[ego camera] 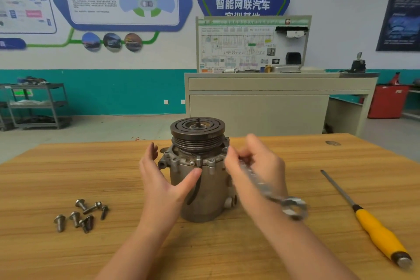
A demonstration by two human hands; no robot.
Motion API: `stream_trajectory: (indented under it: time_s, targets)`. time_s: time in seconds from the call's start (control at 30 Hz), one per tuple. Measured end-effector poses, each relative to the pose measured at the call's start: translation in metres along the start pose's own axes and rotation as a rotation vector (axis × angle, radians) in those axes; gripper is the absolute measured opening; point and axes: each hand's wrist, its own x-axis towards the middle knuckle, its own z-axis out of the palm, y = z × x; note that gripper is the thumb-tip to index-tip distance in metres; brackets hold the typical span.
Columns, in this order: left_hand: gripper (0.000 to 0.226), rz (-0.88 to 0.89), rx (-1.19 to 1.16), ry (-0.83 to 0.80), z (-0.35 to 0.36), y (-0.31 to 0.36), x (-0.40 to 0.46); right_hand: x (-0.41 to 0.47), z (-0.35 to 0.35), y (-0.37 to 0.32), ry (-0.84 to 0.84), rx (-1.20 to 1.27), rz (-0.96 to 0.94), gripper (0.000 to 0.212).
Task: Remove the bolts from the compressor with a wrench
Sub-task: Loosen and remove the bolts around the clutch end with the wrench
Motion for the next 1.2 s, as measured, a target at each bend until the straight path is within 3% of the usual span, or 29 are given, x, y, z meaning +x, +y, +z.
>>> stream_trajectory:
  time_s: [0.13,0.23,0.43,0.67,0.8,0.87,0.93,1.1,1.2]
  targets:
    - [0.117,-0.016,-0.034,-0.010,0.000,-0.001,0.001,0.029,-0.026,0.022,-0.081,0.718,0.573,0.034]
    - [0.115,-0.023,-0.048,-0.024,0.000,0.000,0.002,0.058,-0.036,0.023,0.073,0.999,0.635,0.037]
    - [0.117,-0.024,-0.018,-0.066,0.002,0.001,0.003,0.036,-0.027,0.012,-0.078,0.397,0.358,0.047]
    - [0.109,-0.035,-0.012,-0.061,0.000,0.004,0.003,0.015,-0.006,-0.004,-0.015,0.210,0.172,0.039]
    - [0.110,-0.036,0.012,-0.087,0.001,0.004,0.004,0.005,0.003,-0.010,-0.054,-0.099,-0.208,0.051]
    - [0.113,-0.040,0.025,-0.098,0.001,0.005,0.003,-0.004,0.005,-0.009,-0.082,-0.209,-0.305,0.050]
    - [0.116,-0.041,0.017,-0.096,0.001,0.004,0.002,-0.005,-0.001,-0.002,-0.053,-0.094,-0.164,0.043]
    - [0.116,-0.039,0.004,-0.091,0.002,0.004,0.001,0.028,-0.032,0.024,-0.145,0.793,0.667,0.028]
    - [0.113,-0.043,0.003,-0.085,0.001,0.005,0.002,0.042,-0.026,0.026,-0.024,1.007,0.689,0.033]
